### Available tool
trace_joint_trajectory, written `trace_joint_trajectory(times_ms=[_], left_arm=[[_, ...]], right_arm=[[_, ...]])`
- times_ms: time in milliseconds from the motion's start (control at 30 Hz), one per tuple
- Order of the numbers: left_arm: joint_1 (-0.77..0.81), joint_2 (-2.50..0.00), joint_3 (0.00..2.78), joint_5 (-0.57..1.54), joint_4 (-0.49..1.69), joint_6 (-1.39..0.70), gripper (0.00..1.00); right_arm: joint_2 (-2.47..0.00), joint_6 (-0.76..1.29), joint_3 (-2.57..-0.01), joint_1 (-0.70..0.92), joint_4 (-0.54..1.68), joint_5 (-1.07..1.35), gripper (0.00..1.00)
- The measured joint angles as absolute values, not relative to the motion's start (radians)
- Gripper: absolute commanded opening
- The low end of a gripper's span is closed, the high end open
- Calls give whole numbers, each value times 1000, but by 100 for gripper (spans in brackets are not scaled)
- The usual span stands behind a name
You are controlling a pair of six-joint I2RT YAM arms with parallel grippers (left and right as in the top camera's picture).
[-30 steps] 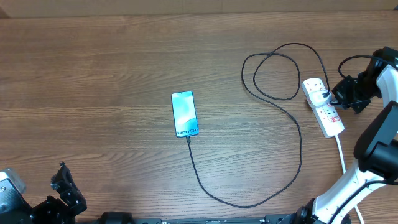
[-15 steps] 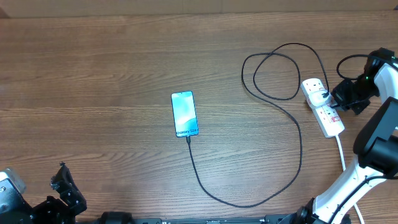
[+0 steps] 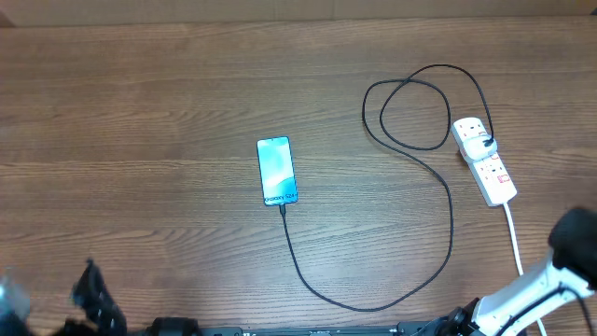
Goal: Plug charger to phone and switch on socket
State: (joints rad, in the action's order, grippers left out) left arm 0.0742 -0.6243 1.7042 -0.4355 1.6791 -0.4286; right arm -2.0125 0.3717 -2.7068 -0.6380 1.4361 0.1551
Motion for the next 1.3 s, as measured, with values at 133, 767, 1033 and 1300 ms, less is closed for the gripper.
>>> trace_joint_trajectory(times_ms=[133,767,1033,1300], left_arm=[[74,-508,1704,-436,1679,-429,99],[49,-16,1726,-443,1689,-439,99],[17,-10,1753,-446,1686,-439,99],[17,-10,1753,-446,1687,-439,99]], right_arm=[[-1855,456,-2935,-633,1361,274,4],[-1678,1223,-3100,-633,375,680,14],[-1638,1309,-3103,-632,64,807,20],[-1564,1277,-3113,-632,267,970,17]])
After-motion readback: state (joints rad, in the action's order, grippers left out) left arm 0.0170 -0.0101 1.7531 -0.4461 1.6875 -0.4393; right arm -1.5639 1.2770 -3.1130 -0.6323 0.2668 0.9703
